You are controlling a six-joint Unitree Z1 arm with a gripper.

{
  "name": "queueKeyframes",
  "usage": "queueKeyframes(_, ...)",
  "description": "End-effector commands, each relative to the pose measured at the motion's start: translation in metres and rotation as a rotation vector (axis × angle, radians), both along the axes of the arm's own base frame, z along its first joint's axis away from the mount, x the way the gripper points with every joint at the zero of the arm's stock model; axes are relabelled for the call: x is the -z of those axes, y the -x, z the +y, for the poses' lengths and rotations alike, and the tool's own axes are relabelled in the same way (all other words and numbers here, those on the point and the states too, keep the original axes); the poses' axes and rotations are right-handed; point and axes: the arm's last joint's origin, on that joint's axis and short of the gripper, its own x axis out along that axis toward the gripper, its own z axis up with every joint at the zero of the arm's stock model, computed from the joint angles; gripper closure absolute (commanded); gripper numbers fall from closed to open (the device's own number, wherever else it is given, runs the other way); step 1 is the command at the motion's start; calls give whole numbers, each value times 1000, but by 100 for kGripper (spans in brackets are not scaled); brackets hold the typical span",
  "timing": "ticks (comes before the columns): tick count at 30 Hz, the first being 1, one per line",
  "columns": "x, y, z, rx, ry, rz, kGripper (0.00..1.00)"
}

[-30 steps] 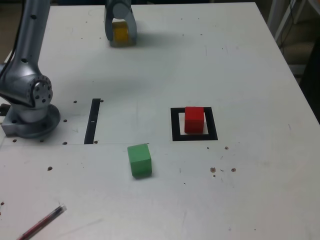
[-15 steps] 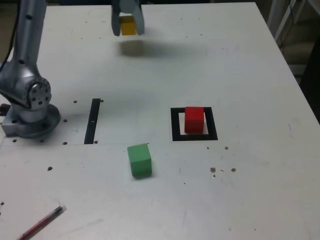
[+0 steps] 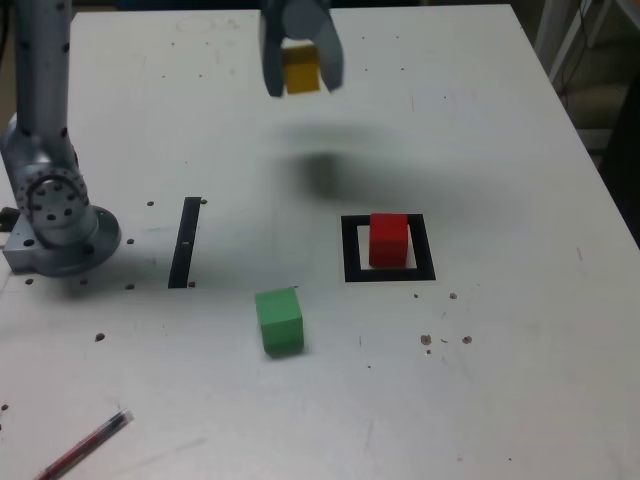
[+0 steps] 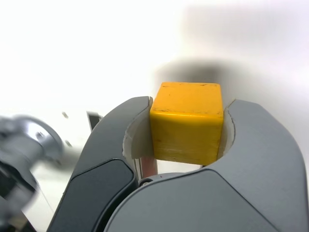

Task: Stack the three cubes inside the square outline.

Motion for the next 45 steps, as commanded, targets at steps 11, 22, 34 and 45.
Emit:
queueKeyframes(11, -14, -53, -159, 121, -46, -79, 77)
queueKeyframes(22, 8, -79, -211, 199, -24, -28, 77)
queueKeyframes(34, 34, -78, -197, 192, -38, 32, 77)
queueKeyframes(45, 49, -83, -194, 182, -34, 41, 73)
